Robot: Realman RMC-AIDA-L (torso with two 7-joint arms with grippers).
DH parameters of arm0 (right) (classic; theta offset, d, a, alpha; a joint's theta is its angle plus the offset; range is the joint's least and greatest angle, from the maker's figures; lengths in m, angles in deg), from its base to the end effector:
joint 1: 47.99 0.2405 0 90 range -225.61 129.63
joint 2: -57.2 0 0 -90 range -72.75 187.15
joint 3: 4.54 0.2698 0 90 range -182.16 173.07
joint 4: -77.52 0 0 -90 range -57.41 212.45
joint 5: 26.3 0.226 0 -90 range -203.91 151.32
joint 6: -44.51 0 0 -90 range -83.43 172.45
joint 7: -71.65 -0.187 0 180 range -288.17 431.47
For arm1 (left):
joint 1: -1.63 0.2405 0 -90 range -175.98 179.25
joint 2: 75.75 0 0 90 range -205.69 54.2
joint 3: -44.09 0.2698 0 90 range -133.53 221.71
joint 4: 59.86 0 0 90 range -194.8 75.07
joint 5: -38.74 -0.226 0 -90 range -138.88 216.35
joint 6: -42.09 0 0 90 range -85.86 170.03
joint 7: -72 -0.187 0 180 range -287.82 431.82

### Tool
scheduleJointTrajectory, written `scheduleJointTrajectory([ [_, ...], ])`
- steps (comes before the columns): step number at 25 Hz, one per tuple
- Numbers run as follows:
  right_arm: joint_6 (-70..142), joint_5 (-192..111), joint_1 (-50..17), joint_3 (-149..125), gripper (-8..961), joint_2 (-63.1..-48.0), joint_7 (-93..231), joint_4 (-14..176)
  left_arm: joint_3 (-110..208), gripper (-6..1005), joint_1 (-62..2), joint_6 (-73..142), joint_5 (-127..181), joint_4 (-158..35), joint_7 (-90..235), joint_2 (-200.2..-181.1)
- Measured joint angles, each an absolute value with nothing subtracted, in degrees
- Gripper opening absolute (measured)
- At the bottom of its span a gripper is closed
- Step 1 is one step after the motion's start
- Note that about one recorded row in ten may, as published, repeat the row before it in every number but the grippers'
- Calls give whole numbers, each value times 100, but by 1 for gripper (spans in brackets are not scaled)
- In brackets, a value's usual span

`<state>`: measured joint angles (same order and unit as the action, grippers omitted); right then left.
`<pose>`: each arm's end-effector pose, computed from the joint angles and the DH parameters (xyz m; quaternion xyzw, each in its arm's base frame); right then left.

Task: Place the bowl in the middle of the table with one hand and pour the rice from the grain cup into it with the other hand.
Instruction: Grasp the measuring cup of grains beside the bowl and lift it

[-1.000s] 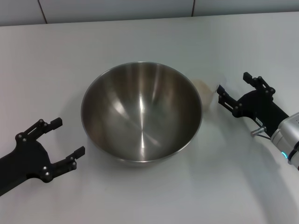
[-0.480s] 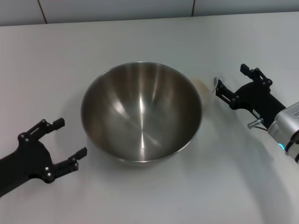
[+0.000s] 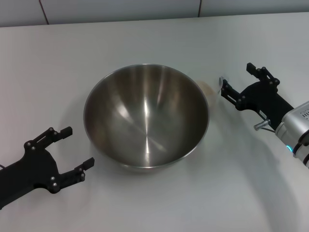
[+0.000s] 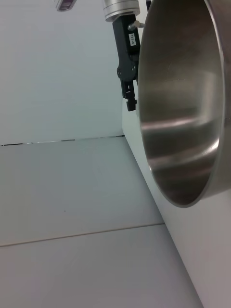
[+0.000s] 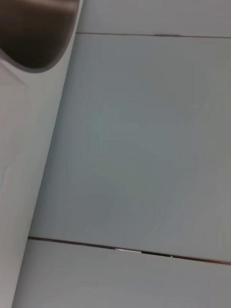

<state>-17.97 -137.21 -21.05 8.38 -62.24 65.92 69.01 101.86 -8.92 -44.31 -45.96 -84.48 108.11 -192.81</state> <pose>0.3339 0.3654 -0.0984 -0.8016 0.1986 0.2320 0.5140 -0.3403 0.2629 -0.0628 -0.9190 -0.0886 -0.2698 0.2734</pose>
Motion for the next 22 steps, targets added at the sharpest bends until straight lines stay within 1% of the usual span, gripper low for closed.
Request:
scheduleJointTrajectory([
  [17,-1680,-13721,-2054,847,792,-6232,6594,6870,10217,871,-900,-4431,-4600,-8447,10812,-19282],
  [22,-1679,-13723,-2027,847,609,-6233,6594,6864,10219,871,-900,-4431,-4599,-8447,10812,-19281],
])
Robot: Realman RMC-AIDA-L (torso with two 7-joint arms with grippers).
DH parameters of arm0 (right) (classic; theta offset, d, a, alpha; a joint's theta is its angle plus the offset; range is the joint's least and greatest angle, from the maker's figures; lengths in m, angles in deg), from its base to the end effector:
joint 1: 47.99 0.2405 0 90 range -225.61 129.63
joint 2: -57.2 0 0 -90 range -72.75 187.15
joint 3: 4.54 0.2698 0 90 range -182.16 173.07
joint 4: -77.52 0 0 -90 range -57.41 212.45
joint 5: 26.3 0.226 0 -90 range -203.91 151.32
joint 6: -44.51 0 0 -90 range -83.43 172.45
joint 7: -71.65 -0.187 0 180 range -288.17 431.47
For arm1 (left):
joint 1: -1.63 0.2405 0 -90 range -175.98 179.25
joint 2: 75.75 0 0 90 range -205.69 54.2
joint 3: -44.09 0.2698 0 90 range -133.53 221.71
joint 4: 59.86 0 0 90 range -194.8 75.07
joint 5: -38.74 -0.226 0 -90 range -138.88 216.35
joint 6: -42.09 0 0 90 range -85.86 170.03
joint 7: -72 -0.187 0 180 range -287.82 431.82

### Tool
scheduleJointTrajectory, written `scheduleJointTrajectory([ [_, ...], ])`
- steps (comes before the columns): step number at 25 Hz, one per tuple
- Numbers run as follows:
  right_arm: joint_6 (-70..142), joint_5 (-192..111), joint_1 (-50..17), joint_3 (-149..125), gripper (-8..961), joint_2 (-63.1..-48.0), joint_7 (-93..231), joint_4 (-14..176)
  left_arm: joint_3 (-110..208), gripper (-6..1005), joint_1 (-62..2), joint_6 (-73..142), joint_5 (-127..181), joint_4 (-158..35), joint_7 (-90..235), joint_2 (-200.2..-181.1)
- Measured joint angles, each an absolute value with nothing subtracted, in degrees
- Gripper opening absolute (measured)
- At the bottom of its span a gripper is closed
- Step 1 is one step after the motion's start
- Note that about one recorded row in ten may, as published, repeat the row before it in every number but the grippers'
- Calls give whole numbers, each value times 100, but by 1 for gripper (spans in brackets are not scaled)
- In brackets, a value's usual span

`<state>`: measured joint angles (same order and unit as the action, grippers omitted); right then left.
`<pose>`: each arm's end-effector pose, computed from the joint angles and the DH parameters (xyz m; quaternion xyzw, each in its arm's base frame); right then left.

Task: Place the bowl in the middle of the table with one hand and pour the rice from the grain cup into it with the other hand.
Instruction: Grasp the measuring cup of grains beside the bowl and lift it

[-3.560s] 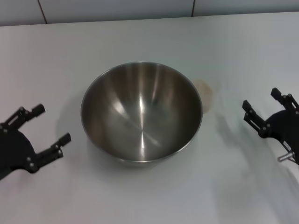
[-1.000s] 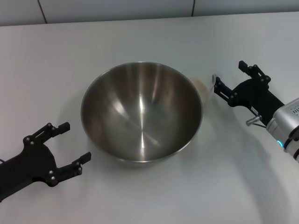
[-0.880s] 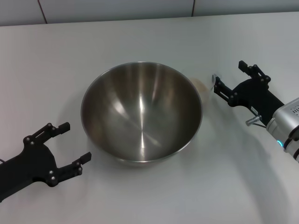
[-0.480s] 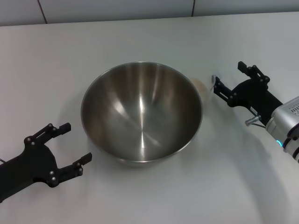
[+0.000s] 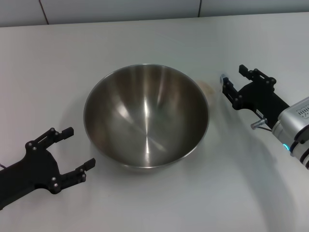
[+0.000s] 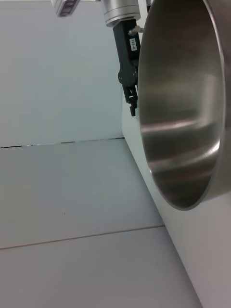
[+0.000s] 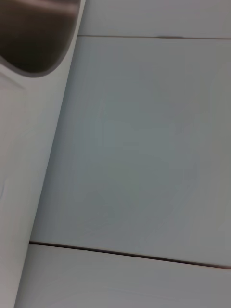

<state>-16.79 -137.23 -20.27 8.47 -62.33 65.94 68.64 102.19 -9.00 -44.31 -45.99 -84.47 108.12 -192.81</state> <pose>0.3303 0.3693 -0.1022 -0.8045 0.2004 0.2301 0.5096 -0.3395 0.2626 -0.0639 -0.9201 -0.0875 -0.2696 0.2704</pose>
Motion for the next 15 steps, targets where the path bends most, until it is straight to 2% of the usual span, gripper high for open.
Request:
scheduleJointTrajectory([
  [4,-1648,-13741,-2002,845,458,-6233,6594,6864,10219,871,-900,-4431,-4599,-8447,10812,-19282],
  [15,-1683,-13757,-1999,838,239,-6241,6594,6864,10219,871,-901,-4431,-4599,-8447,10812,-19271],
])
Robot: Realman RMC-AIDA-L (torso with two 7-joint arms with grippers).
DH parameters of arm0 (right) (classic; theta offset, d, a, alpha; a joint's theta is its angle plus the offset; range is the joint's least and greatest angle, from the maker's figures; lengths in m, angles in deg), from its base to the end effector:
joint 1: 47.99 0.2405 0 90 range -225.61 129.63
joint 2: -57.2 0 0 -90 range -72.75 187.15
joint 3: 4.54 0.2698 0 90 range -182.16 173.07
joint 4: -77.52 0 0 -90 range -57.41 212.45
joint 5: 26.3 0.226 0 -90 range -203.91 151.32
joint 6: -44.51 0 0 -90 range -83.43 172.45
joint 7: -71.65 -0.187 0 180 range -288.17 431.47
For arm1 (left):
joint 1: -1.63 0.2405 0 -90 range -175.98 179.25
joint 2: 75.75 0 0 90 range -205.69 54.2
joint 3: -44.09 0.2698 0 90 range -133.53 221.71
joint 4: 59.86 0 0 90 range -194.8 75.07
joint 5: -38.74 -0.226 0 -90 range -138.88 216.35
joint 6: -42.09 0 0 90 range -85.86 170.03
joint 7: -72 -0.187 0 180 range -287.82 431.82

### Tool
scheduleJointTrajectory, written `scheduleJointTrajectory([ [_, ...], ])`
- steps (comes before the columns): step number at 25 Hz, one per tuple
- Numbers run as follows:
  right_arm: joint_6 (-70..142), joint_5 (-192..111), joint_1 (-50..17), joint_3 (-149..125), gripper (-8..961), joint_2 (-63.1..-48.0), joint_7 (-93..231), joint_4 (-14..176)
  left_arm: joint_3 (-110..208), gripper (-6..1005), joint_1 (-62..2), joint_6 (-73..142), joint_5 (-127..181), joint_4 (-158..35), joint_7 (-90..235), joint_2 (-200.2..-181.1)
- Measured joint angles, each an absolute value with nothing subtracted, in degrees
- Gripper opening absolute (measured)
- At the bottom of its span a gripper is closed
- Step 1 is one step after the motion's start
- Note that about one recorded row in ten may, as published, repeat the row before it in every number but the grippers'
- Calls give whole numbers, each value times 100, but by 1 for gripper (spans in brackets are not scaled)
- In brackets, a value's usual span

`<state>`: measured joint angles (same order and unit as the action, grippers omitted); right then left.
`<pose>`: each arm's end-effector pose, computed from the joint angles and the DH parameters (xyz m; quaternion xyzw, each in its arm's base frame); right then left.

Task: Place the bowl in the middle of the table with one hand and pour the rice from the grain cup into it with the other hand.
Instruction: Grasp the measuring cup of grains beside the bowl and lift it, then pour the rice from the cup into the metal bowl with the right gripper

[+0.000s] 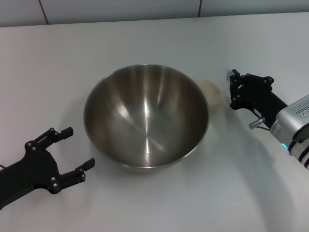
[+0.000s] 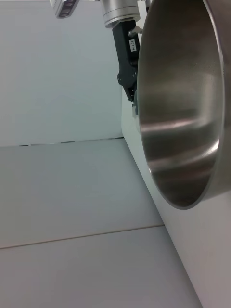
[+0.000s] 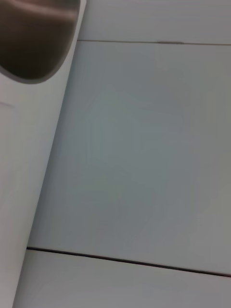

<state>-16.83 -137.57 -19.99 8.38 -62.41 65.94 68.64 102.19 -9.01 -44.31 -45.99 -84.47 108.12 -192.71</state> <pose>0.3274 0.3701 -0.1038 -0.8071 0.1967 0.2314 0.5063 -0.3400 0.2628 -0.0632 -0.9203 -0.0871 -0.2689 0.2706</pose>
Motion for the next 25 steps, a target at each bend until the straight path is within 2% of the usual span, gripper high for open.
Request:
scheduleJointTrajectory([
  [5,-1731,-13736,-2023,915,25,-6242,6596,6865,10219,871,-900,-4431,-4599,-8447,10812,-19272],
  [16,-2926,-13718,-2281,1140,8,-6238,6738,6879,10219,871,-885,-4431,-4598,-8447,10812,-19264],
  [25,-4355,-14038,-2411,1121,8,-6239,8820,6211,10215,871,-886,-4432,-4627,-8447,10817,-19247],
])
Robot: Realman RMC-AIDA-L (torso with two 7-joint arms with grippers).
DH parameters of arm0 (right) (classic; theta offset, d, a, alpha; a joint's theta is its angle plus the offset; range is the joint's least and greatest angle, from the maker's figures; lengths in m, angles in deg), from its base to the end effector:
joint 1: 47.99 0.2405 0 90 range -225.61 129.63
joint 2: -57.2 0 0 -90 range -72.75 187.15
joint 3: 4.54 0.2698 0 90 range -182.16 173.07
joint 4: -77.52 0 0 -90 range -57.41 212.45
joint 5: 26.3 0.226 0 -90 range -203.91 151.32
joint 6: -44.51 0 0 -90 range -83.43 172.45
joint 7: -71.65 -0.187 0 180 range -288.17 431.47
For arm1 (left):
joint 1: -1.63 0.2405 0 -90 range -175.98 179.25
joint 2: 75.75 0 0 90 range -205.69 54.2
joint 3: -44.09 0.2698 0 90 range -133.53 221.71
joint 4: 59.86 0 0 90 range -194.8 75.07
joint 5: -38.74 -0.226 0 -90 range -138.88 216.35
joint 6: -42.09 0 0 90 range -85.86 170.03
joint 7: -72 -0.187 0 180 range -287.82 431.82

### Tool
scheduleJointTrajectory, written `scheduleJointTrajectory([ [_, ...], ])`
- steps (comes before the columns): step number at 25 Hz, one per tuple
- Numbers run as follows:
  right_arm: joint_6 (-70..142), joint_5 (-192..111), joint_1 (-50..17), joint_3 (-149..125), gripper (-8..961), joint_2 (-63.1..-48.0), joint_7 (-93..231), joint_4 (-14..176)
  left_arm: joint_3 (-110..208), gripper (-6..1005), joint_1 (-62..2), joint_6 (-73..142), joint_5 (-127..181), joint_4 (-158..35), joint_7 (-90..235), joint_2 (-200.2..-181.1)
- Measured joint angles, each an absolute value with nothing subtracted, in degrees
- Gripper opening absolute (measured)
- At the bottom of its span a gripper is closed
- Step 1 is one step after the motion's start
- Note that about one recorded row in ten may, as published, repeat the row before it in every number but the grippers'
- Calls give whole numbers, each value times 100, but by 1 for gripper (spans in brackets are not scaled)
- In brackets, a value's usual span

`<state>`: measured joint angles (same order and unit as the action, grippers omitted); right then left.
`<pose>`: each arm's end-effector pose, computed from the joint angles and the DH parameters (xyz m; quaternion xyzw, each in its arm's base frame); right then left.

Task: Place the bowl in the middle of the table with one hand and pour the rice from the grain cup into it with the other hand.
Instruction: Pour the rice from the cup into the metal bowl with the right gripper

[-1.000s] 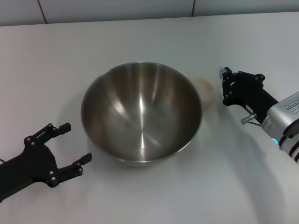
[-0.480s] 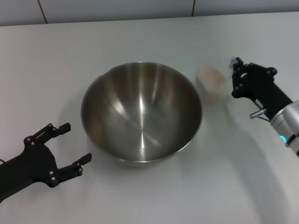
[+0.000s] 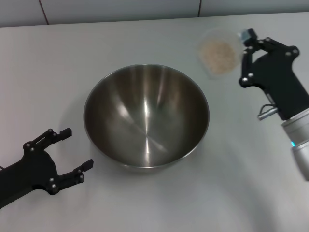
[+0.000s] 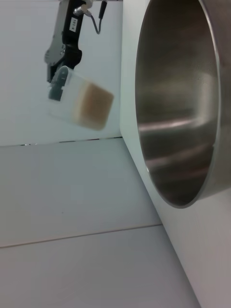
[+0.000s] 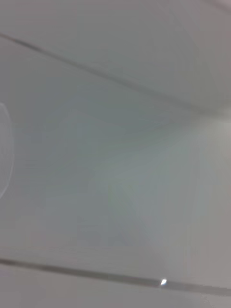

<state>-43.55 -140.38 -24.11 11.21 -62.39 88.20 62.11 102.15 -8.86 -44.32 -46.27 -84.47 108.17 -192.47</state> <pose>0.2573 0.3337 -0.0662 -0.7357 -0.0250 0.3353 0.5879 -0.3422 0.2616 -0.0621 -0.9214 -0.0878 -0.2657 0.2697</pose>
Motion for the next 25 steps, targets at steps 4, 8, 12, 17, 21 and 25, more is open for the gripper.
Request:
scheduleJointTrajectory([
  [4,-4335,-14198,-2325,1118,8,-6241,9589,5935,10191,871,-895,-4431,-4713,-8447,10837,-19246],
  [8,-4144,-14343,-2225,1110,8,-6248,10601,5680,10198,871,-904,-4421,-4734,-8447,10877,-19238],
  [12,-3884,-14545,-2185,1110,8,-6259,11741,5531,10195,871,-907,-4419,-4737,-8447,10880,-19237],
  [17,-3670,-14610,-2217,1057,8,-6266,13590,5248,10206,871,-911,-4417,-4740,-8447,10882,-19238],
  [21,-3642,-14614,-2246,949,8,-6270,14775,5066,10210,871,-917,-4415,-4740,-8447,10882,-19238],
  [25,-3578,-14618,-2255,819,8,-6269,15764,4957,10210,871,-918,-4413,-4740,-8447,10889,-19238],
])
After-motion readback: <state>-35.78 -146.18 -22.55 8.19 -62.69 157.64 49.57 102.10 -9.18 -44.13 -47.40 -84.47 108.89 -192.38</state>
